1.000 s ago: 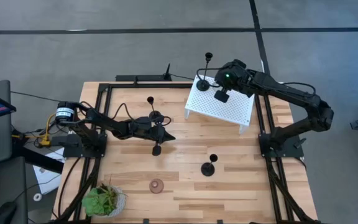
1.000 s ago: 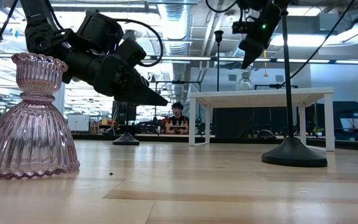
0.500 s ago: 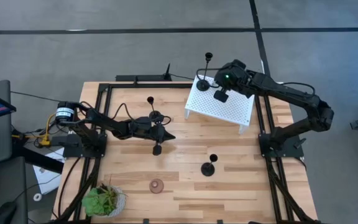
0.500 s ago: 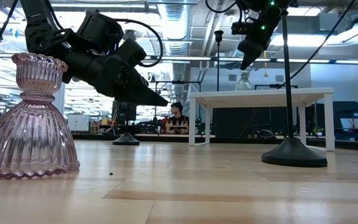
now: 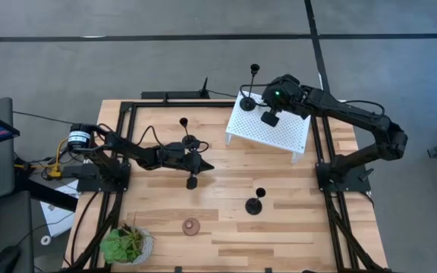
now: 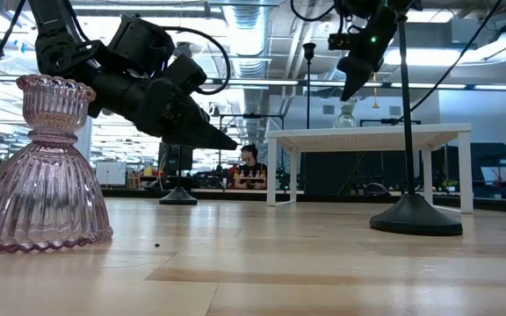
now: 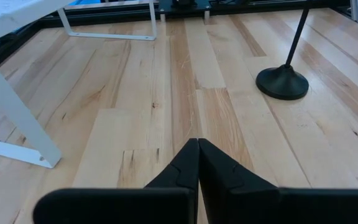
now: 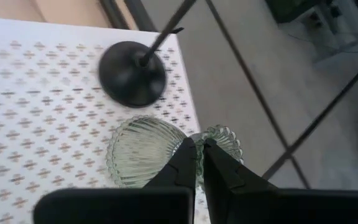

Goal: Pick & Place candle stick holders
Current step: Put the green candle holder on the shelf, then put the top black candle holder on the shelf

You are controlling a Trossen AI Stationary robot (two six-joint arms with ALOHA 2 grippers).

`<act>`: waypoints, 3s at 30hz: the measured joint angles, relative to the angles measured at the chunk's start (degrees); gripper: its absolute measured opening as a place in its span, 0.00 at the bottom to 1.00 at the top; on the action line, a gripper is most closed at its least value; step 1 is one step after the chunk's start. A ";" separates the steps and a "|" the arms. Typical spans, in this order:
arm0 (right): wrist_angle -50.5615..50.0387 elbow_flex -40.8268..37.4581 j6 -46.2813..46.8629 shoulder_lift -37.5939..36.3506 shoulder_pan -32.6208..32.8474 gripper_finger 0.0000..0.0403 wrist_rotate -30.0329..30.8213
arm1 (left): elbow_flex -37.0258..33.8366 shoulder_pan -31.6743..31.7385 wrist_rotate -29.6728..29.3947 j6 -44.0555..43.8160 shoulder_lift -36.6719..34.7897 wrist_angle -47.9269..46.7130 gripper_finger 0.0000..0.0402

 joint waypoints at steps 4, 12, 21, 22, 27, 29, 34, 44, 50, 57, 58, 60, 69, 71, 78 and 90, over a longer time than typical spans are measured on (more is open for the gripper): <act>-0.01 -0.02 0.28 0.00 0.00 0.00 -0.04 | 0.00 0.00 0.00 0.00 0.00 0.00 0.02; -0.01 0.00 0.46 0.00 -0.02 0.01 -0.72 | 0.00 0.00 0.02 0.00 0.00 0.00 0.01; -0.01 0.00 0.84 0.00 -0.11 0.07 -1.72 | 0.00 0.00 0.02 -0.02 0.00 0.00 0.01; -0.01 -0.02 0.85 0.00 -0.11 0.07 -2.69 | 0.00 0.00 0.02 -0.02 0.00 0.00 0.01; 0.20 0.00 0.85 -0.02 -0.09 0.02 -5.40 | 0.00 0.00 0.02 -0.02 0.00 0.00 0.02; 0.21 0.00 1.00 -0.04 0.16 0.01 -5.43 | 0.00 0.00 0.02 -0.02 0.00 0.00 0.01; 0.02 0.00 2.34 -0.04 1.40 0.04 -5.48 | 0.00 0.00 0.02 -0.02 0.00 -0.02 0.02; -0.16 0.00 2.97 -0.04 3.82 0.03 -5.70 | 0.00 0.00 0.02 -0.02 0.00 -0.02 0.02; -0.12 0.00 2.95 -0.04 3.82 0.07 -7.48 | 0.00 -0.01 0.02 -0.03 0.00 -0.03 0.01; -0.16 0.00 2.79 -0.02 3.82 0.15 -9.52 | 0.00 0.00 0.02 -0.04 0.00 -0.04 0.02; -0.14 0.00 2.79 -0.02 3.82 0.16 -10.00 | 0.00 -0.02 0.04 -0.04 0.00 -0.04 0.01; -0.06 0.00 2.78 -0.02 3.82 0.18 -10.19 | 0.00 -0.01 0.03 -0.04 0.00 -0.07 0.01; 1.95 0.21 2.11 -0.11 3.87 0.27 -9.92 | 0.00 -0.02 0.04 -0.04 0.00 -0.20 0.01; 1.85 0.90 1.77 -0.11 3.87 0.29 -9.90 | 0.00 0.00 0.04 -0.04 0.00 -0.22 0.01; -0.50 5.13 1.72 -0.13 5.16 0.33 -9.76 | 0.00 -0.02 0.04 -0.04 0.00 -0.22 0.01; -20.39 16.70 7.98 -0.17 12.20 0.29 -9.81 | 0.00 0.00 0.04 -0.03 0.00 -0.24 0.01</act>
